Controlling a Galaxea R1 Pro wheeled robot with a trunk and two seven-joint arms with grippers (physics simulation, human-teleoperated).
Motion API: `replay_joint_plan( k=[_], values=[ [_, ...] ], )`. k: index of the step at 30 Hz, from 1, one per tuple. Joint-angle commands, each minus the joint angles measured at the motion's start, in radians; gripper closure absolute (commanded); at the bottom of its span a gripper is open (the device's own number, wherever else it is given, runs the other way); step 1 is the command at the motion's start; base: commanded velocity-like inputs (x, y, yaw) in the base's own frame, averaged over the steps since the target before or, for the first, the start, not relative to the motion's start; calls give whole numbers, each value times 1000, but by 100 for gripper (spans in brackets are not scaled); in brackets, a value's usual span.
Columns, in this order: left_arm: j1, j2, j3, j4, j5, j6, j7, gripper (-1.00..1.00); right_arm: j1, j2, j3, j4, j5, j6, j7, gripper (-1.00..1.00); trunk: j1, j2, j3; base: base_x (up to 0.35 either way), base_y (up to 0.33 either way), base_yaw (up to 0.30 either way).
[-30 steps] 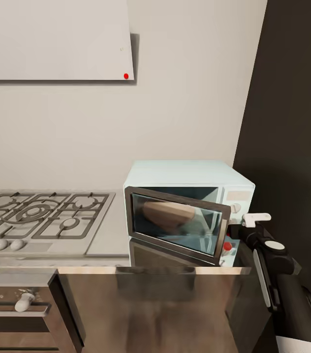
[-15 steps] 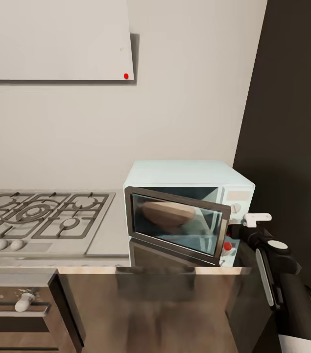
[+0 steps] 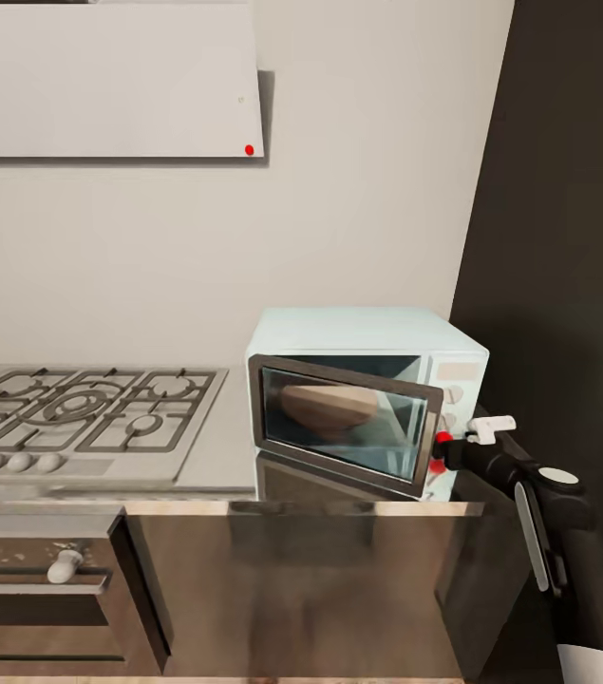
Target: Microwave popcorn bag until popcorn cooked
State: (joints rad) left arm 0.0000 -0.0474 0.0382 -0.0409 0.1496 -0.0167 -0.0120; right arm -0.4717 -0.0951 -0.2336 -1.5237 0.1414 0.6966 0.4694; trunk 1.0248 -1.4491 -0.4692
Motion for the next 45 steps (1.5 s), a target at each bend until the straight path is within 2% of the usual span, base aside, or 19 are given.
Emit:
replay_joint_plan(
  k=[1,5,9,11,18,24,31,45],
  values=[
    [0,0,3,0,7,-2,-2,-100,-1,0,0,-1,5,3,10,-100,0,-1,-1,-6,1,0],
    [0,0,3,0,6,-2,-2,-100,-1,9,9,3,-3,1,43,-100,0,-1,-1,-1,0,0],
    [0,0,3,0,6,-2,-2,-100,-1,6,4,6,-3,-4,180,-100,0,-1,-1,0,0,0],
    [0,0,1,0,6,-3,-3,-100,-1,1,-1,7,-3,-10,227,-100,0,-1,-1,0,0,0],
    [0,0,3,0,7,-2,-2,-100,-1,-2,-3,13,6,-10,297,-100,0,-1,-1,-97,7,0],
    [0,0,4,0,7,-2,0,-100,-1,1,-1,13,13,1,297,-100,0,-1,-1,-280,178,0],
    [0,0,3,0,7,-2,-1,-100,-1,15,7,12,9,3,293,-100,0,-1,-1,-244,234,0],
    [0,0,4,0,7,-2,-2,-100,-1,15,7,13,11,3,273,-100,0,-1,-1,-173,278,0]
  ],
)
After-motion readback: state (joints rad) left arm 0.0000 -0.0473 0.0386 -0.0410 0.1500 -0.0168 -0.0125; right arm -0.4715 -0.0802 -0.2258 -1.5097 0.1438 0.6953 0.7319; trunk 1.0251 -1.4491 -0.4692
